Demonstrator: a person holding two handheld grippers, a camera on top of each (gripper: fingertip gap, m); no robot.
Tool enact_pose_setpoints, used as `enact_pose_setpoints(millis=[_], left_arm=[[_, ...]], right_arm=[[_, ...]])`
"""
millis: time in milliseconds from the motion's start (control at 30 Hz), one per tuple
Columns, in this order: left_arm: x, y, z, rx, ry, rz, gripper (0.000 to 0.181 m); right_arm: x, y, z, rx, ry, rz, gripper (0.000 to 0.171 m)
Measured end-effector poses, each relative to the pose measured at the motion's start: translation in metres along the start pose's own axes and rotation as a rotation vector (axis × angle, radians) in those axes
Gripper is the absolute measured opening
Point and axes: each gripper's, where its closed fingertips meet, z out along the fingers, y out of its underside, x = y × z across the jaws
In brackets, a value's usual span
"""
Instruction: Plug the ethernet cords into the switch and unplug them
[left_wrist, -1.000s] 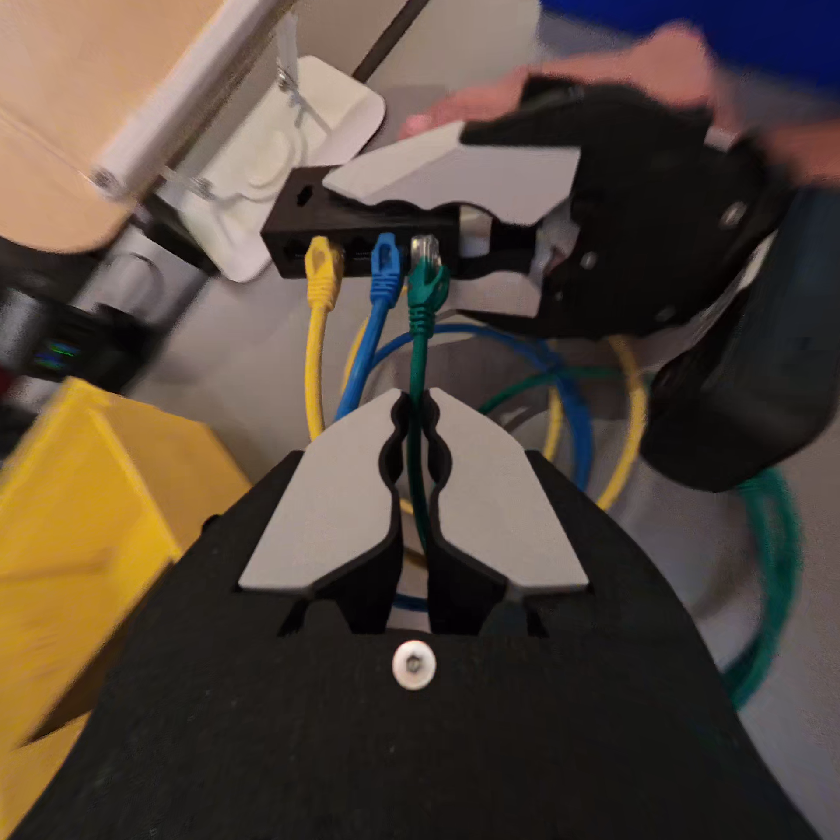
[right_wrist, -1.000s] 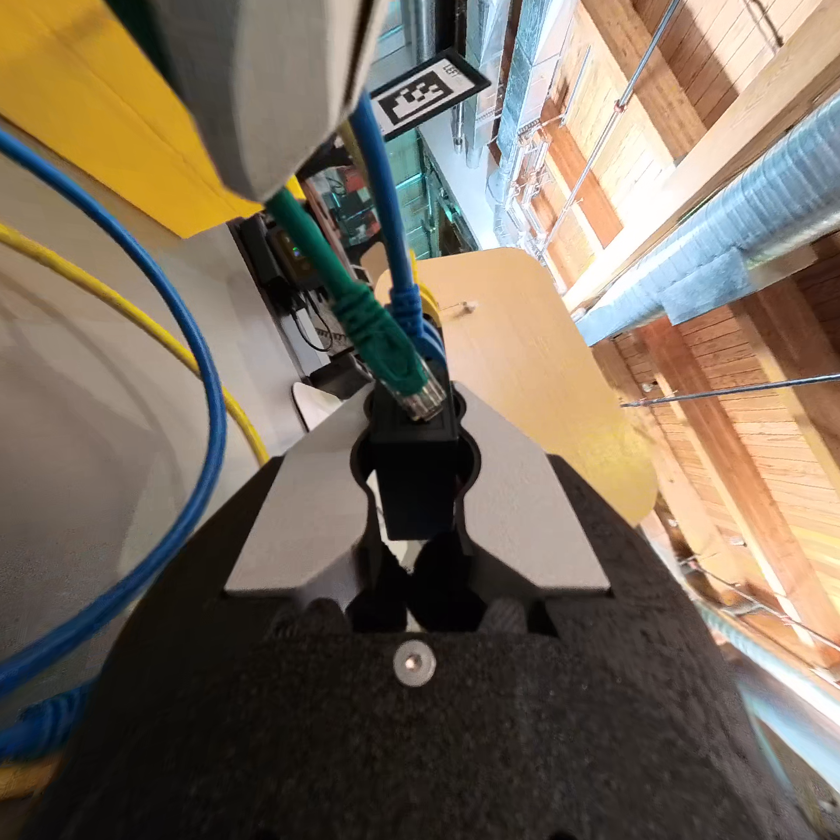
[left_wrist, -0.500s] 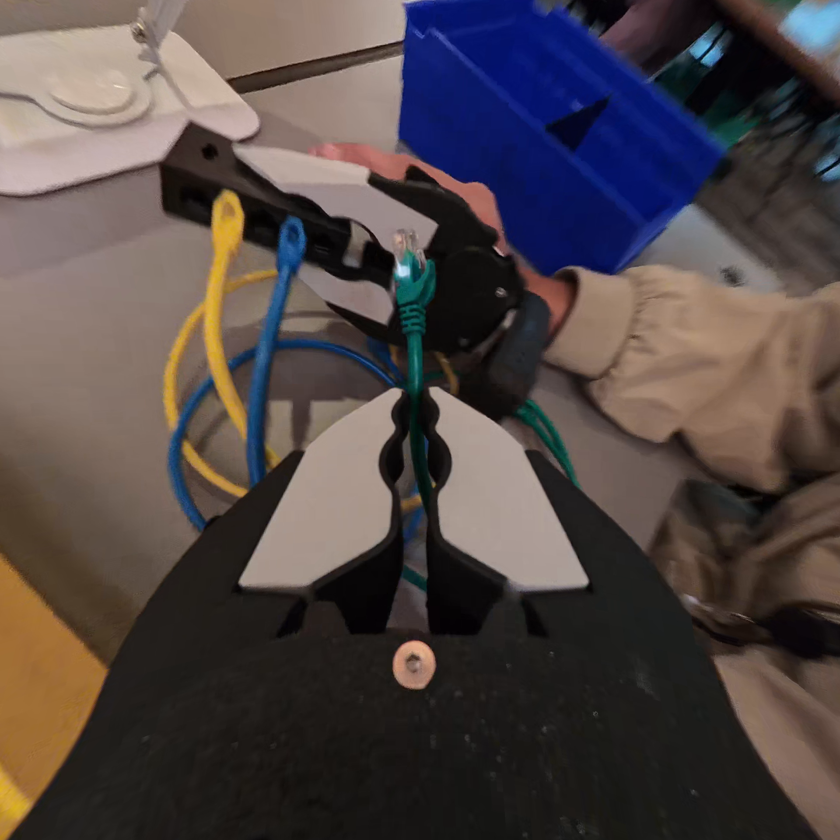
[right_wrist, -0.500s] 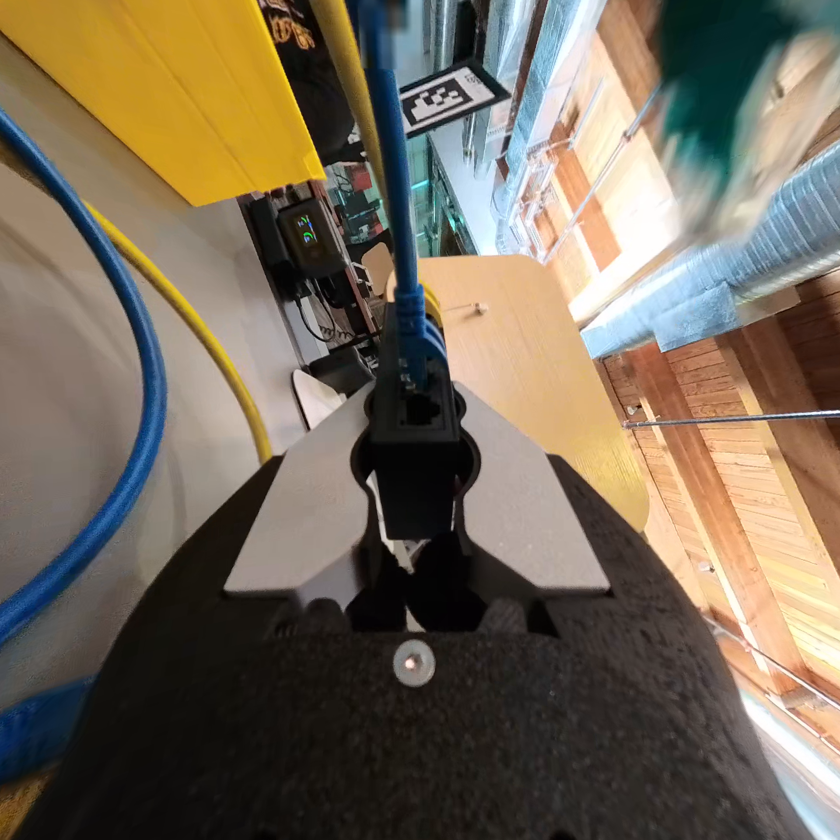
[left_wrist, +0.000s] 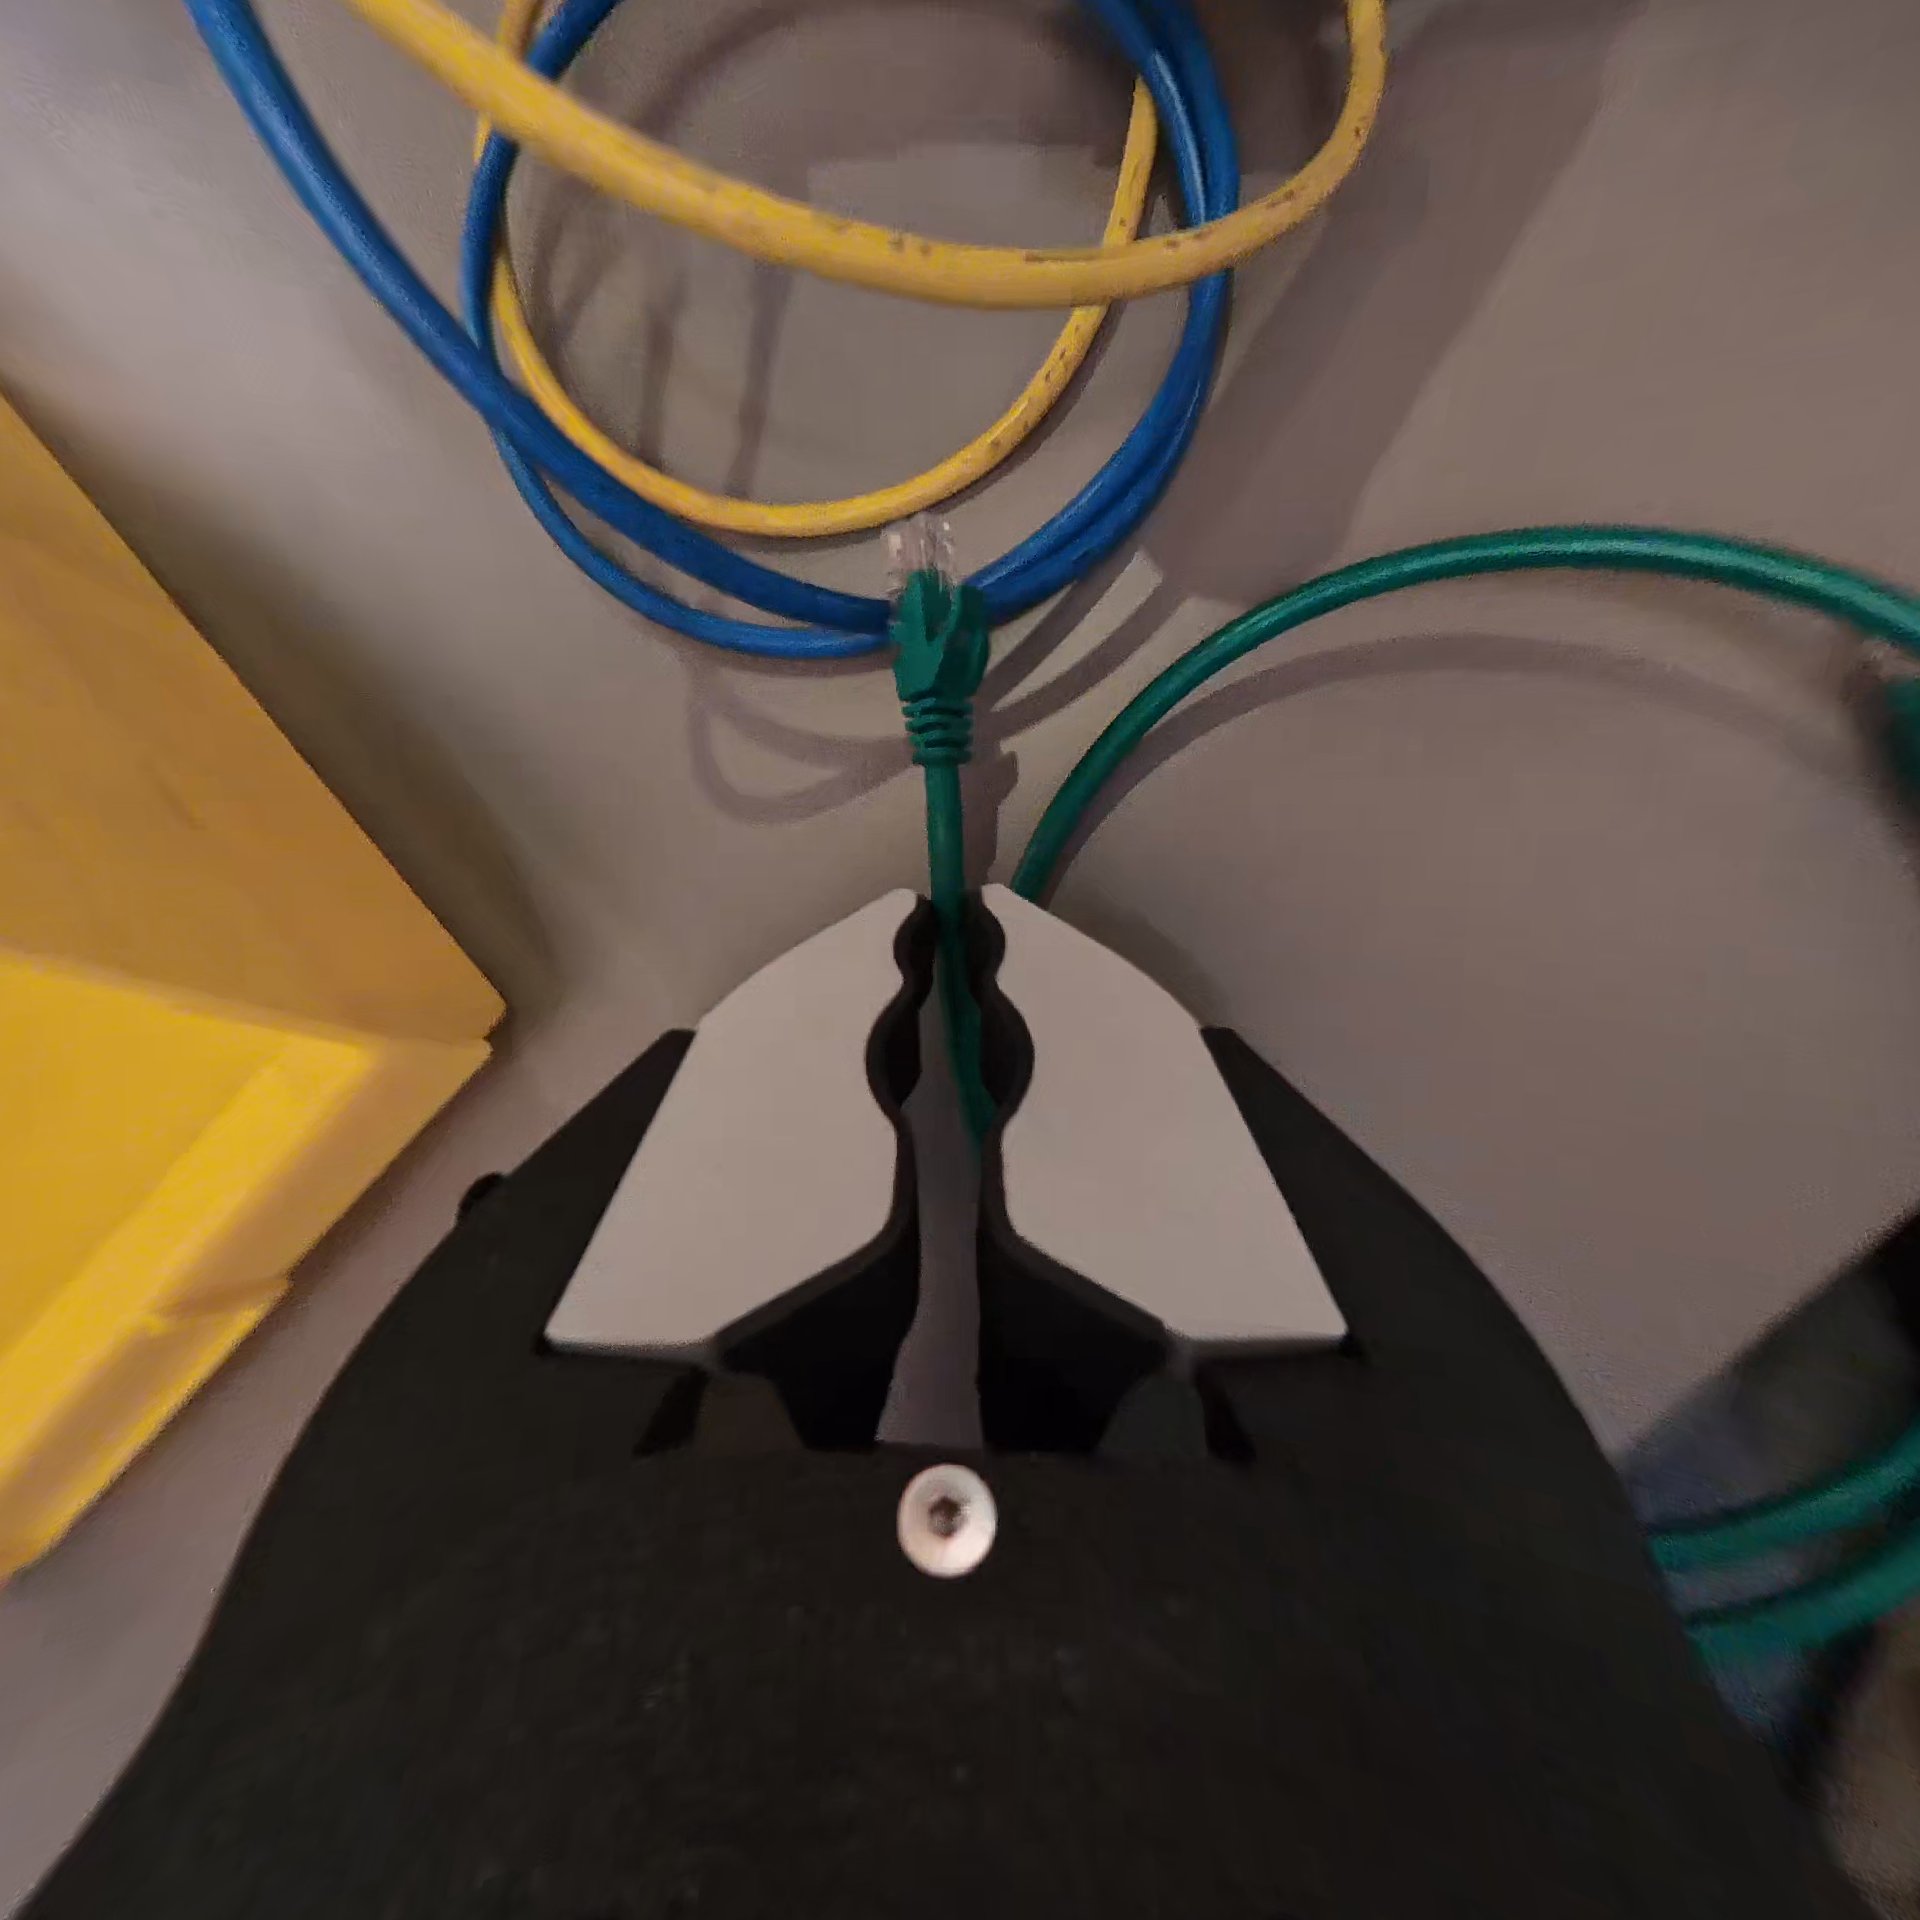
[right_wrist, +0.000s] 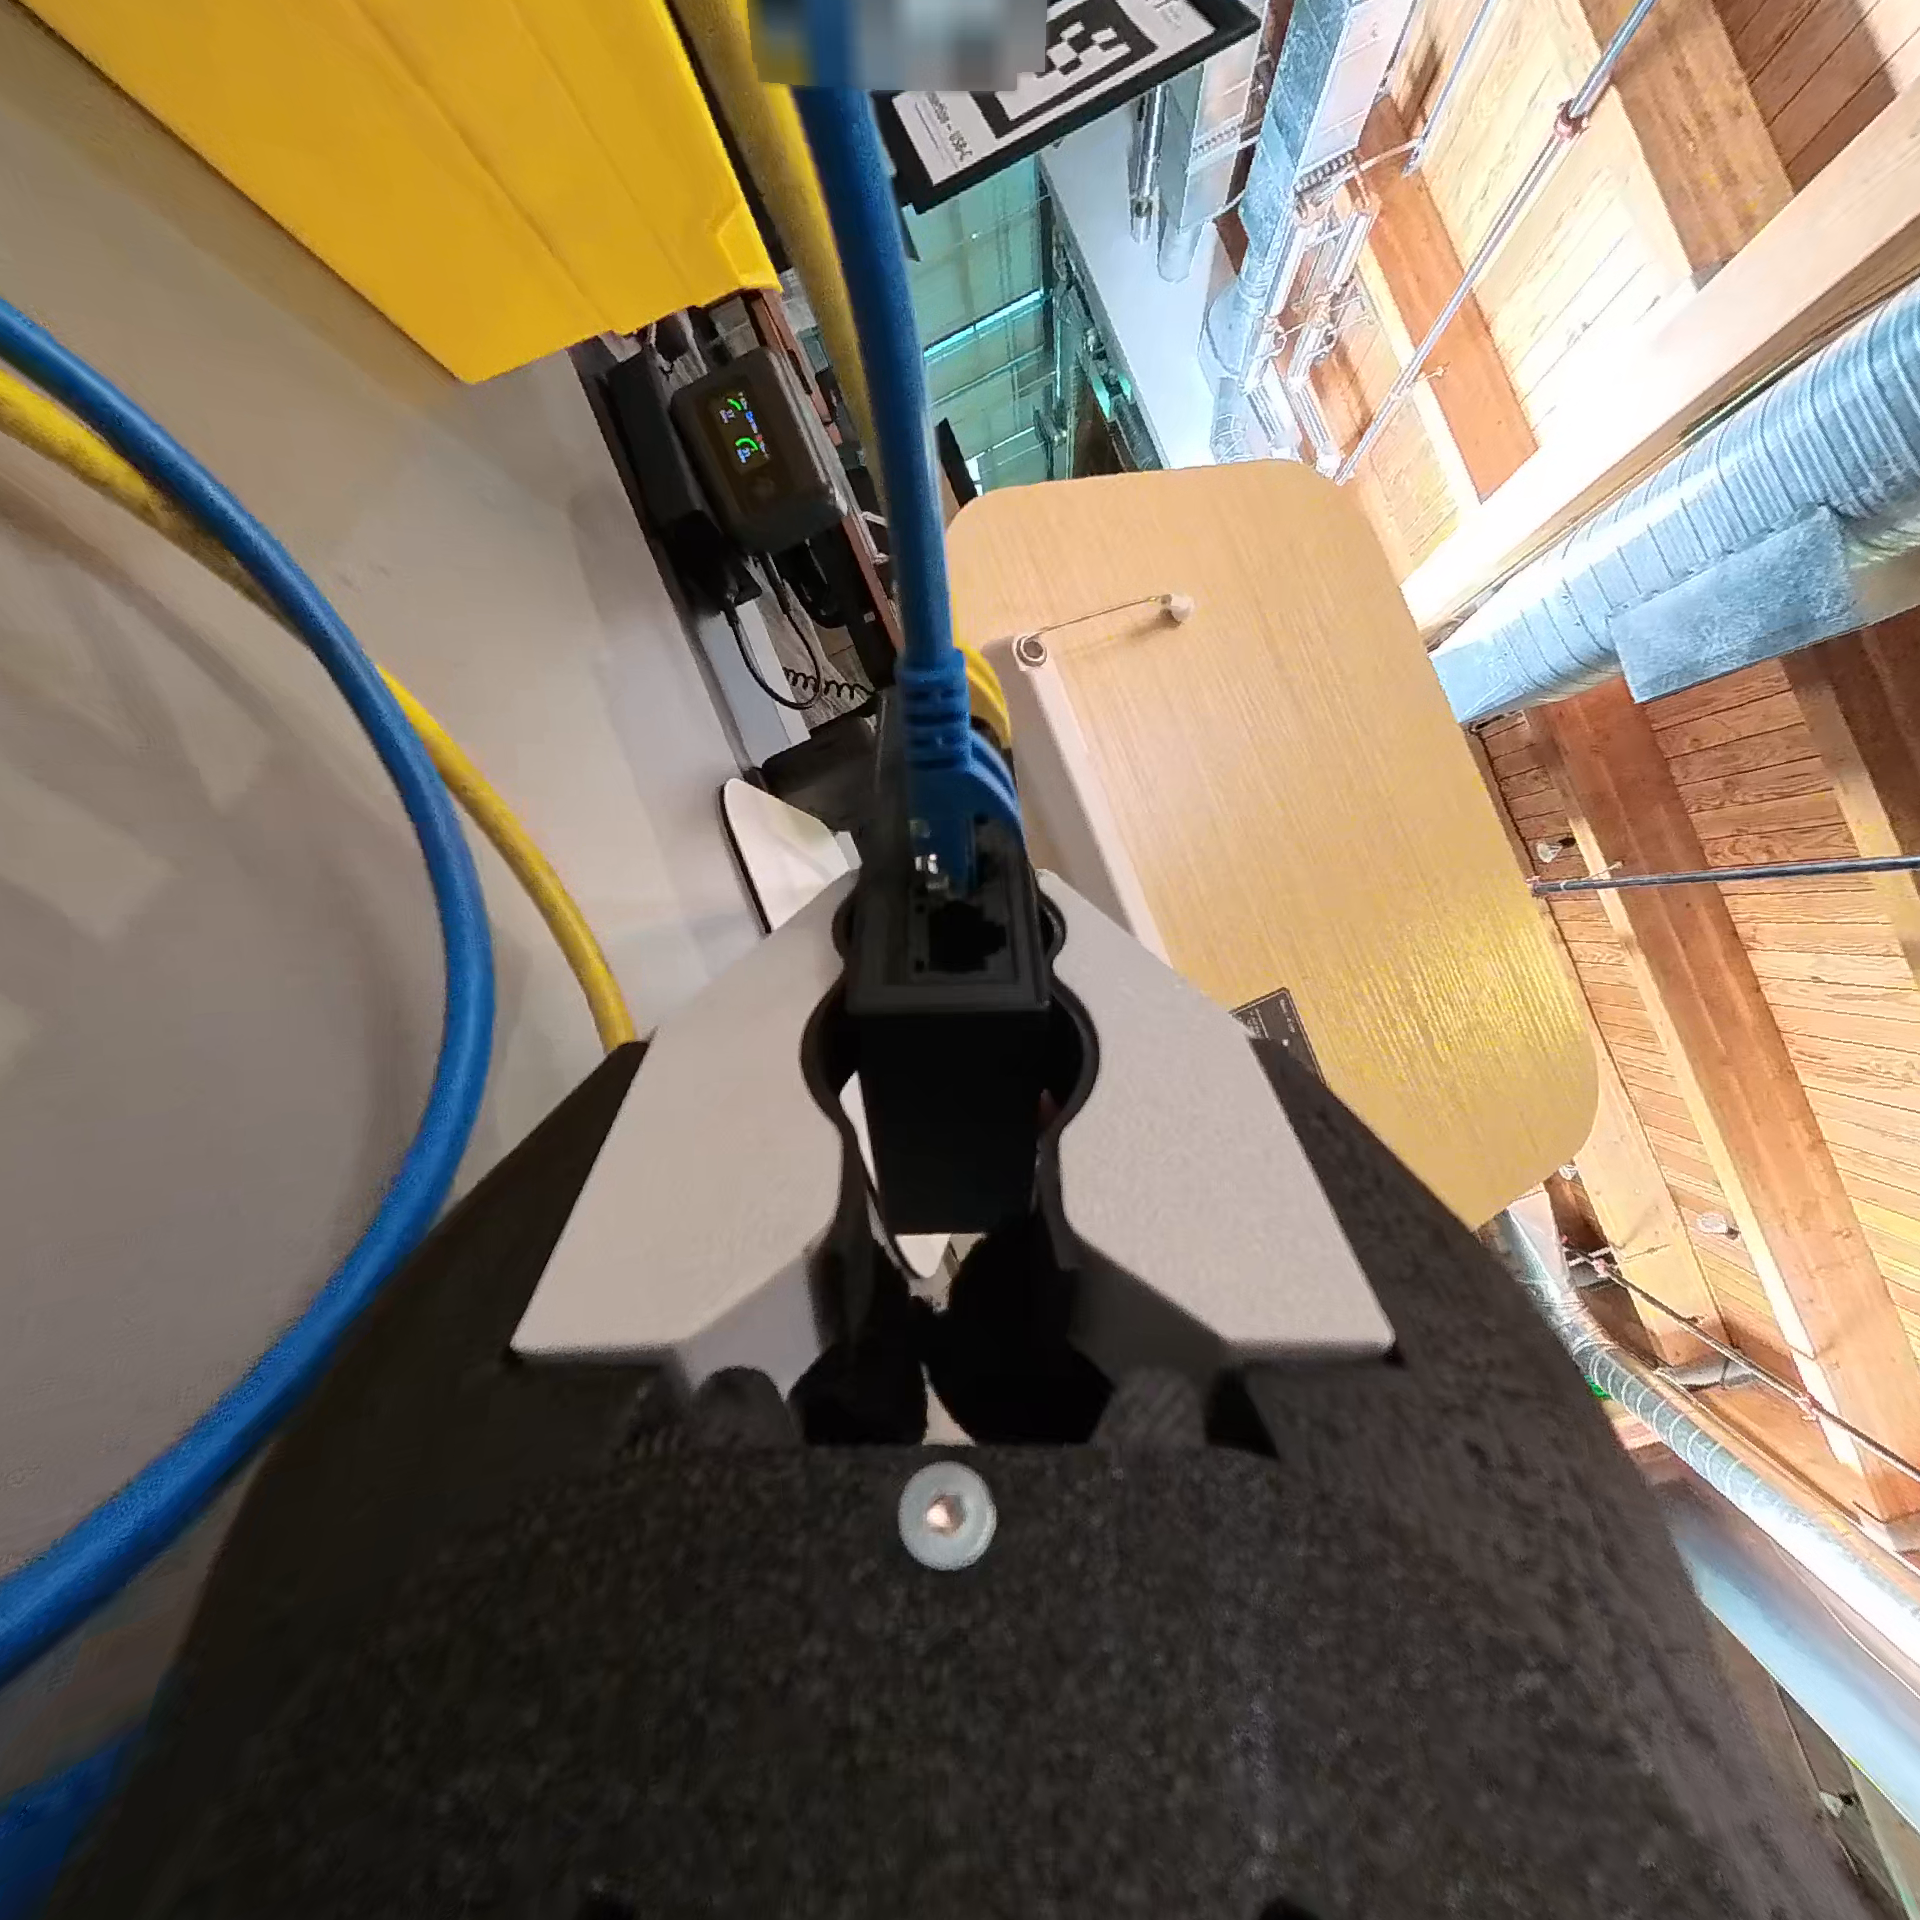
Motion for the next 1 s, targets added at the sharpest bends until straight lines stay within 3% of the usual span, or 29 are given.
enact_pose_setpoints(millis=[33, 367, 567, 700, 833, 900, 1000], left_arm=[[0.000, 0.000, 0.003, -0.001, -0.023, 0.048, 0.005], [-0.006, -0.002, 0.015, 0.078, -0.123, 0.175, 0.006], [-0.007, 0.000, 0.009, 0.012, -0.106, 0.206, 0.006], [0.001, -0.054, -0.039, 0.229, 0.124, -0.046, 0.005], [-0.005, -0.108, -0.077, 0.291, 0.264, -0.132, 0.005], [-0.009, -0.125, -0.081, 0.233, 0.334, -0.159, 0.005], [-0.016, -0.136, -0.055, 0.076, 0.381, -0.170, 0.005]], right_arm=[[0.000, 0.000, 0.000, -0.001, 0.000, 0.003, 0.026], [0.000, 0.000, -0.001, -0.002, -0.007, 0.006, 0.026], [-0.001, -0.003, -0.002, 0.011, -0.002, -0.017, 0.026], [-0.001, -0.009, -0.004, 0.035, 0.002, -0.038, 0.026], [-0.003, -0.014, -0.004, 0.048, 0.008, -0.070, 0.026], [0.000, -0.016, -0.005, 0.059, 0.030, -0.100, 0.026], [0.005, -0.025, -0.010, 0.103, 0.059, -0.093, 0.026]])
